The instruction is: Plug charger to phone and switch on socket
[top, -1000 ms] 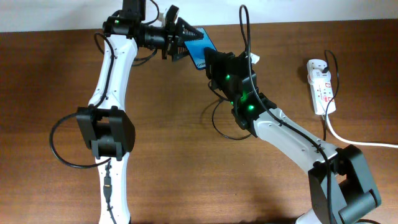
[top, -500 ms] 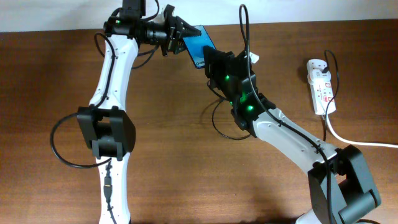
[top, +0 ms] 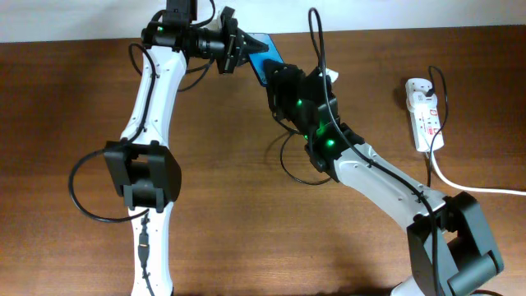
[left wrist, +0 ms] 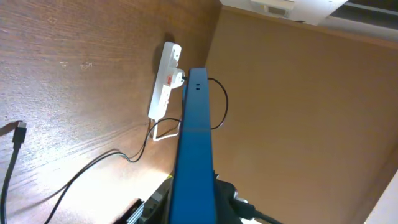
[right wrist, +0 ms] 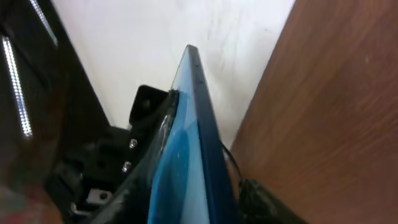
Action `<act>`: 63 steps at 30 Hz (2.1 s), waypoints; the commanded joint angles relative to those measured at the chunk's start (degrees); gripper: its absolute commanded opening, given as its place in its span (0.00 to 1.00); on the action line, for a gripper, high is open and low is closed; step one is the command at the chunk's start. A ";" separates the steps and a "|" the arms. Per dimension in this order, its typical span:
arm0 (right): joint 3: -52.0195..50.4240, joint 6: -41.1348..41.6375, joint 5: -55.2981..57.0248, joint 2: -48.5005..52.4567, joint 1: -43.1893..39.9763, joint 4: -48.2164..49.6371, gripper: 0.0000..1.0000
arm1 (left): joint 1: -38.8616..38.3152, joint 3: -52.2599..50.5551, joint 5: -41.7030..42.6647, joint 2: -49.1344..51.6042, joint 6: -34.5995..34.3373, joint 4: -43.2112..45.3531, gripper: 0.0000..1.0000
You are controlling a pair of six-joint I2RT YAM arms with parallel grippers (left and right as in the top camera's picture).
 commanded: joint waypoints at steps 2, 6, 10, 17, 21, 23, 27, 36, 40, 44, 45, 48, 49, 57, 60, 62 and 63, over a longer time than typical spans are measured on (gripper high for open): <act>0.85 -9.11 -4.35 -1.01 -4.39 1.14 0.77 | 1.84 0.76 1.16 -0.33 2.62 0.37 0.00; 0.85 -22.64 -13.77 -4.11 -12.48 0.70 0.99 | 2.75 0.76 1.38 -0.33 6.14 0.35 0.00; 0.85 -36.81 -25.20 -8.50 -21.20 -16.46 0.98 | 4.90 0.76 6.99 -0.33 13.73 0.35 0.00; 0.87 -48.48 -28.55 -8.70 -22.03 -34.80 0.99 | 7.69 0.76 15.72 -0.33 19.37 0.31 0.00; 2.91 -49.48 -31.71 -4.15 -20.35 -40.70 0.89 | 7.82 0.76 17.35 -0.33 19.37 0.17 0.00; 7.08 -49.46 -31.78 0.85 -18.38 -46.16 0.79 | 7.82 0.76 17.31 -0.33 19.37 0.15 0.00; 17.25 -49.48 -32.81 11.28 -15.74 -54.55 0.67 | 7.82 0.76 17.33 -0.33 19.34 0.11 0.00; 20.74 -47.76 -37.07 23.39 -14.51 -57.05 0.47 | 7.82 0.76 17.33 -0.33 19.34 0.11 0.00; 23.32 -46.71 -41.79 28.68 -13.84 -56.81 0.40 | 7.39 0.76 17.53 -0.33 19.30 0.02 0.00; 31.30 -49.55 -40.44 32.85 -13.84 -64.81 0.35 | 7.06 0.76 18.82 -0.33 19.32 -0.35 0.00; 31.30 -49.53 -40.50 32.85 -13.90 -64.83 0.35 | 7.06 0.76 18.82 -0.33 19.32 -0.35 0.00; 31.30 -51.93 -41.83 32.81 -15.02 -65.40 0.29 | 7.06 0.76 18.82 -0.33 19.32 -0.35 0.00; 31.30 -52.65 -41.94 32.81 -15.26 -65.94 0.26 | 7.06 0.76 18.82 -0.33 19.32 -0.35 0.00; 31.34 -65.96 -39.43 25.11 -15.65 -66.82 0.04 | 7.06 0.76 18.82 -0.33 19.34 -0.35 0.00; 31.34 -73.88 -39.34 16.17 -17.18 -67.84 0.04 | 7.06 0.76 18.82 -0.33 19.37 -0.35 0.00; 31.34 -82.66 -39.39 8.41 -18.03 -70.38 0.04 | 7.06 0.76 18.82 -0.33 19.37 -0.35 0.00; 31.34 -85.68 -39.41 5.40 -18.14 -71.56 0.04 | 7.06 0.76 18.82 -0.33 19.37 -0.35 0.00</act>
